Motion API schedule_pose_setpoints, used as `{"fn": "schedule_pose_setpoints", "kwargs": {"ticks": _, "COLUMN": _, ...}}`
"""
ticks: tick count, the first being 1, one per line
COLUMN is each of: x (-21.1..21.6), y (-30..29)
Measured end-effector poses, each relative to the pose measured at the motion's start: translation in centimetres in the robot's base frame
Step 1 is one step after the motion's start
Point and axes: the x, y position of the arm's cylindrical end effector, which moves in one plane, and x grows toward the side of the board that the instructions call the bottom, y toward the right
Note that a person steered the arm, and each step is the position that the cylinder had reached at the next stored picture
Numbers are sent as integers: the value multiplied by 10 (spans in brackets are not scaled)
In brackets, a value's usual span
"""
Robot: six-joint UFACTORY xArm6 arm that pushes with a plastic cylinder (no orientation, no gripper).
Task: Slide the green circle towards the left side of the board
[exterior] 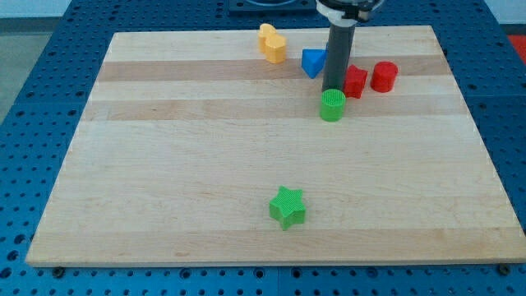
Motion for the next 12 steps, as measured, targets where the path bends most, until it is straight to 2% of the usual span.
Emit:
{"fn": "schedule_pose_setpoints", "kwargs": {"ticks": 9, "x": 161, "y": -5}}
{"fn": "schedule_pose_setpoints", "kwargs": {"ticks": 12, "x": 170, "y": -45}}
